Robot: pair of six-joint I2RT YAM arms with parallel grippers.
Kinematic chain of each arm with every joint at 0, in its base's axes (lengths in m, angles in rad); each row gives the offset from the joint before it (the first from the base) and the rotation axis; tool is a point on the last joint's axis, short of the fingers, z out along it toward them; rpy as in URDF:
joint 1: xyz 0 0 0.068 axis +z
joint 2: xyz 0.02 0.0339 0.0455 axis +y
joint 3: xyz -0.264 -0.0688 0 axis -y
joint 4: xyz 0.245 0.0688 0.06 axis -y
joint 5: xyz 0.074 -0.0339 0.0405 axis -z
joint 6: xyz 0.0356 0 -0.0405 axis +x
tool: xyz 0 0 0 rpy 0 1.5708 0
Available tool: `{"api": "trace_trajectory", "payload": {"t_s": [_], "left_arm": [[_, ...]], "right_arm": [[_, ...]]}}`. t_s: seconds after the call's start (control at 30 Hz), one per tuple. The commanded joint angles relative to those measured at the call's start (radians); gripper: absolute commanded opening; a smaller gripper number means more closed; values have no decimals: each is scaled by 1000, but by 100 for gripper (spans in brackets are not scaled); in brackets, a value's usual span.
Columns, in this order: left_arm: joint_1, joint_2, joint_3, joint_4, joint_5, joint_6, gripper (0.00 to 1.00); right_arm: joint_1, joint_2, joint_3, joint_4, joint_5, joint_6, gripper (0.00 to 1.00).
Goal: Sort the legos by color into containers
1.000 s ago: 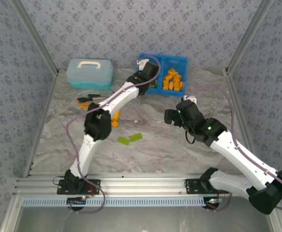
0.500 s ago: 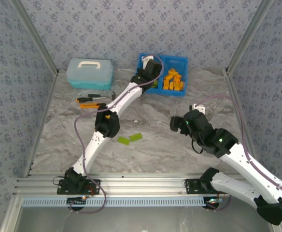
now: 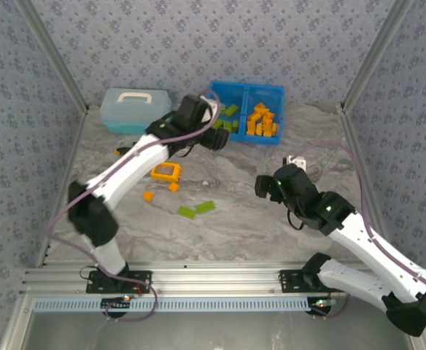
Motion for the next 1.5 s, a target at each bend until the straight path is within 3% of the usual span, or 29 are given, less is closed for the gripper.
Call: {"api": "trace_trajectory", "payload": {"t_s": [0.0,0.13,0.27,0.47,0.73,0.93,1.13,1.3,1.47], "left_arm": [[-6,-54,-113,-137,137,238,80],[-53,-84,-224,-215,183,381,88],[-118,-68,-378,-99,104,492,89],[-119,64,-402,10,100,482,91],[-120,209,-399,14,87,456,90],[-123,242,-417,37,87,406,75],[-146,279,-419,14,12,409,45],[-154,279,-429,28,-33,409,42],[-165,211,-436,76,-109,349,23]], "right_arm": [[-9,10,13,29,-12,-54,100],[-16,23,20,31,-21,-63,100],[-18,26,18,24,-34,-56,100],[-17,17,16,-21,-30,-34,100],[-16,-23,-14,-30,-20,11,100],[-16,-18,-20,-16,-24,11,100],[-16,-14,-15,-17,-23,12,100],[-15,-14,-15,-20,-23,24,100],[-15,-15,-9,-24,-21,29,100]]}}
